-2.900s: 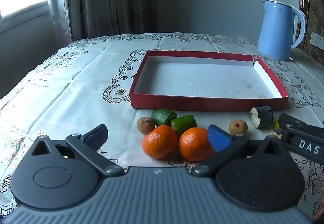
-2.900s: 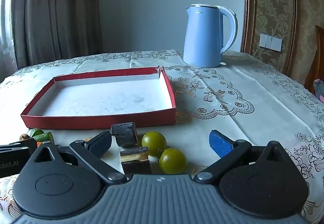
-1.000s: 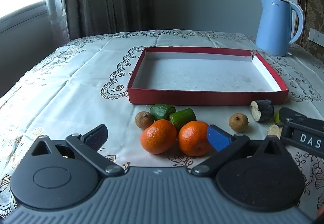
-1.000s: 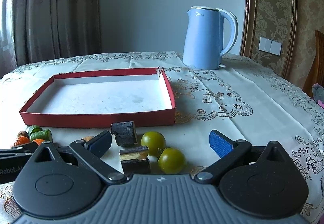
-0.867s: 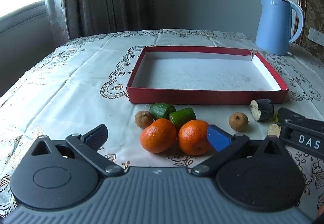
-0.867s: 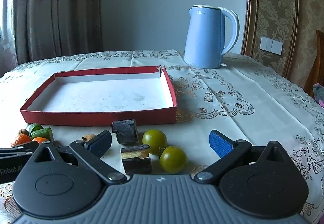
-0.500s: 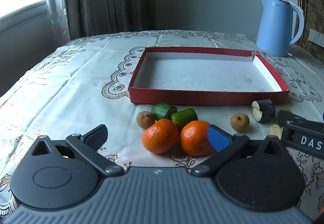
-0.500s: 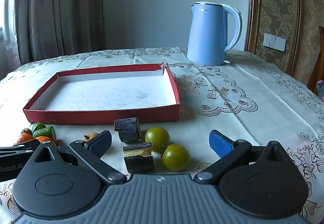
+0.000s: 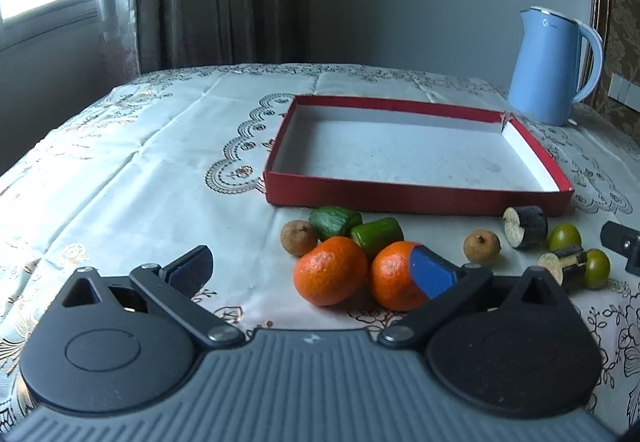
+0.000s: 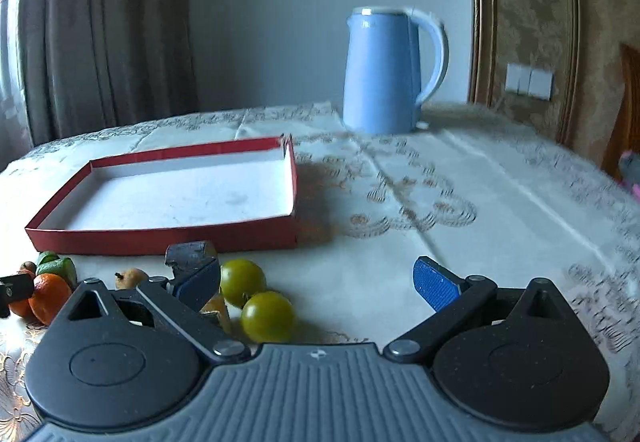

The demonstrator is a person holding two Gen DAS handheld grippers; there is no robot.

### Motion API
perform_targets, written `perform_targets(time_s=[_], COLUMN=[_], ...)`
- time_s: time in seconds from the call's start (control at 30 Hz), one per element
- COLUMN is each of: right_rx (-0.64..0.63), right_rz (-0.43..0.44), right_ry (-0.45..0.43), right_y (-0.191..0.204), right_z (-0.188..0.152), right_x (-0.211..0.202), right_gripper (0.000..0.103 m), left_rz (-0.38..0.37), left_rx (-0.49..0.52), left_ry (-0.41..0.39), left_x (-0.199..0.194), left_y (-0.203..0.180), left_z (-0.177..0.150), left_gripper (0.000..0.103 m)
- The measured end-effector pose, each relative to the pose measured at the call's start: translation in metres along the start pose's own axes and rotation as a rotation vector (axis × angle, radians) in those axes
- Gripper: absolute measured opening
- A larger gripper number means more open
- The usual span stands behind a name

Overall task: Organize fruits
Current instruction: 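Move the right tool toward the green tomatoes beside the eggplant pieces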

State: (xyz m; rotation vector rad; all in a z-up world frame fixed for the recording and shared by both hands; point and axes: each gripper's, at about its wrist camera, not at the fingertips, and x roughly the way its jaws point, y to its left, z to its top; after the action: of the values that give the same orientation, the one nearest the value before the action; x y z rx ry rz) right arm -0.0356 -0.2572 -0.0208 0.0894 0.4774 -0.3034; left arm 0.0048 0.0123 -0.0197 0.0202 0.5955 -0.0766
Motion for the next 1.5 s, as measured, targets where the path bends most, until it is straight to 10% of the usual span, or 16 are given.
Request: perform_targets(time_s=[0.87, 1.07, 1.5], right_rx=[-0.108, -0.105, -0.101], right_rz=[0.035, 0.0, 0.021], right_ry=[0.024, 0.056, 0.076], right_y=[0.011, 0.007, 0.009], right_z=[-0.019, -0.019, -0.017], right_x=[-0.01, -0.002, 0.005], right_gripper=[0.1, 0.081, 0.079], left_rz=[-0.078, -0.09, -0.098], left_rx=[0.09, 0.115, 0.115], left_ry=[-0.058, -0.048, -0.021], left_x=[-0.019, -0.019, -0.015], left_y=[-0.012, -0.018, -0.02], left_z=[-0.008, -0.013, -0.015], left_gripper=[0.103, 0.103, 0.103])
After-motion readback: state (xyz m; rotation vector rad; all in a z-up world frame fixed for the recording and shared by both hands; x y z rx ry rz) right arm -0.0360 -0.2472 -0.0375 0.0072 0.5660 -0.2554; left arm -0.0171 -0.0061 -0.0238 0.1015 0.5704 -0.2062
